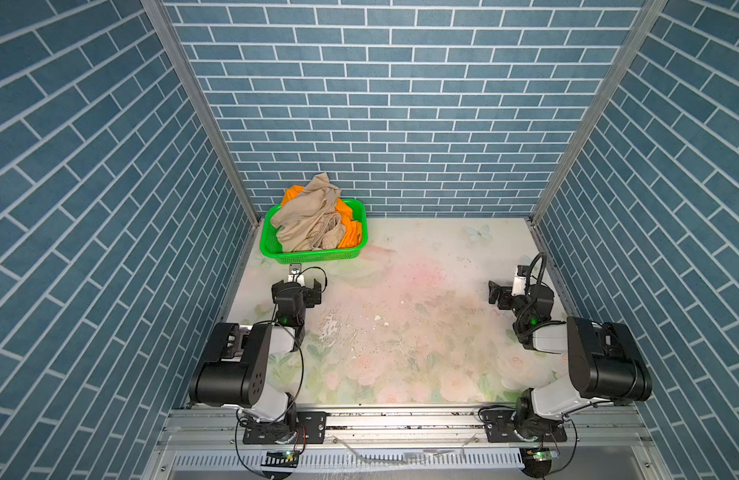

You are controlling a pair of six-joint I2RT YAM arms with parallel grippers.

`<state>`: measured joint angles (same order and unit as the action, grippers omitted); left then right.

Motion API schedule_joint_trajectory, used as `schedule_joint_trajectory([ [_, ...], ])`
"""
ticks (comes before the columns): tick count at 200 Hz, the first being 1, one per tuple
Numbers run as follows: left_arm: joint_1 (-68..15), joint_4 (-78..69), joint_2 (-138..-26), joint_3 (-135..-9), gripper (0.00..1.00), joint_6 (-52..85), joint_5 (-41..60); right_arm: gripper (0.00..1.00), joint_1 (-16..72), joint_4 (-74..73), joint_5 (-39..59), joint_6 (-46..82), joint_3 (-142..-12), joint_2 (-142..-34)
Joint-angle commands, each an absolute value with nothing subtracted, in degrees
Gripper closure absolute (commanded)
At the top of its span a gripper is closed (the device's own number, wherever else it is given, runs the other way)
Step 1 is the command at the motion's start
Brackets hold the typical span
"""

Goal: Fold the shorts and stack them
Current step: 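Reach the left gripper into the green basket and grasp the beige shorts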

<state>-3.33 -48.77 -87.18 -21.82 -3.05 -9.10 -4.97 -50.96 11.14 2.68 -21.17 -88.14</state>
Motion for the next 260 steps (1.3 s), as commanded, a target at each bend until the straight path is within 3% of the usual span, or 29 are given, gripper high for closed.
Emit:
schedule_joint_trajectory([
  [1, -3.0, -49.8, -87.5, -22.0, 0.00, -3.3, -8.8, 0.01, -4.9, -50.4, 10.5, 1.6, -22.2, -88.4],
  [233, -3.0, -50.0, -87.4, -22.0, 0.00, -3.4, -9.5, 0.01, -4.9, -50.6, 10.6, 1.5, -22.0, -88.1],
  [260, -3.5, -30.6, -78.9, -28.8, 0.00, -1.3, -16.0, 0.01, -4.7, -49.9, 10.0, 1.2, -21.8, -86.7],
])
